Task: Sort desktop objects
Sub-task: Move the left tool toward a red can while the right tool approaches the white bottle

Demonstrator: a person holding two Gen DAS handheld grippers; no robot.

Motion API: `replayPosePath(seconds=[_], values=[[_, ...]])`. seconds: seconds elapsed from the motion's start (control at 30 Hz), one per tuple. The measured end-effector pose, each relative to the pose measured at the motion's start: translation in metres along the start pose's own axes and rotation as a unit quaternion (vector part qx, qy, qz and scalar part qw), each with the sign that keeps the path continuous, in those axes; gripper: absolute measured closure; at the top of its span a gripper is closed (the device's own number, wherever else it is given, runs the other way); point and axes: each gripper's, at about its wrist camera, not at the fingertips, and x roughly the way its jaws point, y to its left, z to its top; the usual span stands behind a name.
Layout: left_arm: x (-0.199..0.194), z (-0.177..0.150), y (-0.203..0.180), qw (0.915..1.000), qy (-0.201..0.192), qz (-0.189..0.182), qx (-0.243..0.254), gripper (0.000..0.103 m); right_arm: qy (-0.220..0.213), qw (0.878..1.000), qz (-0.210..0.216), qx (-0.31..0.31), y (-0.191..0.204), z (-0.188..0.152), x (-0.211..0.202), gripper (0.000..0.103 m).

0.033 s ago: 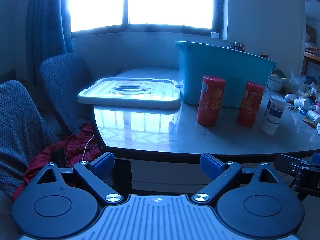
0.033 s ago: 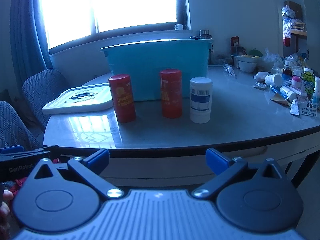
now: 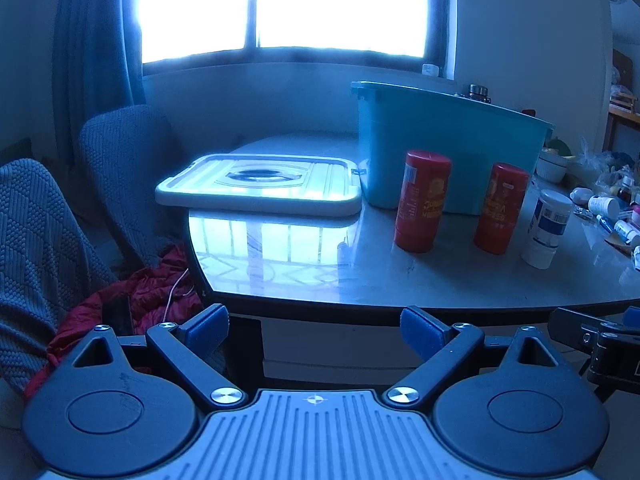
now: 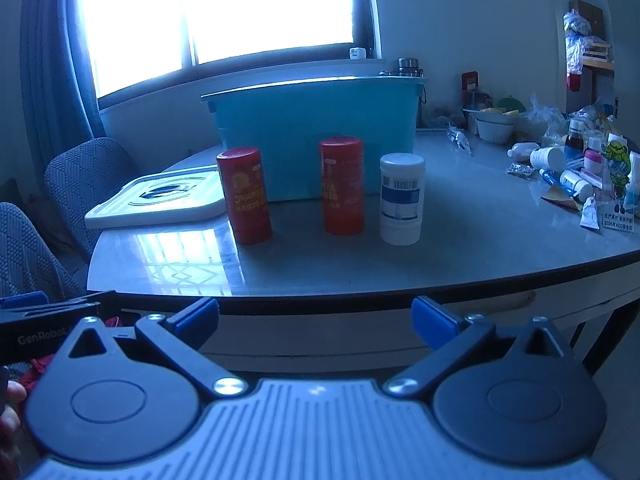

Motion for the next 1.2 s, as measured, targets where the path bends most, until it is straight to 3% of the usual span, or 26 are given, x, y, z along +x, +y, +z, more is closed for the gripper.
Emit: replayPosePath(seconds=[0.23, 0.4, 0.83, 1.2], values=[[0.001, -0.002, -0.004, 0.9997, -0.017, 0.015, 0.007, 0.009, -0.006, 1.0, -0.006, 0.004, -0.004, -0.008, 0.003, 0.0], [0.009, 0.0, 0.006, 1.0, -0.005, 0.001, -0.007, 0.009, 0.004, 1.0, -0.02, -0.003, -0.011, -0.005, 0.004, 0.0], [0.001, 0.003, -0.009, 0.9999, -0.004, -0.008, -0.01, 0.009, -0.009, 0.999, -0.021, -0.029, -0.023, 0.004, -0.016, 0.0], [0.012, 0.001, -0.023, 0.9999, -0.001, -0.013, -0.004, 0.009, -0.012, 1.0, 0.01, -0.016, -0.035, 0.002, 0.0, 0.0]])
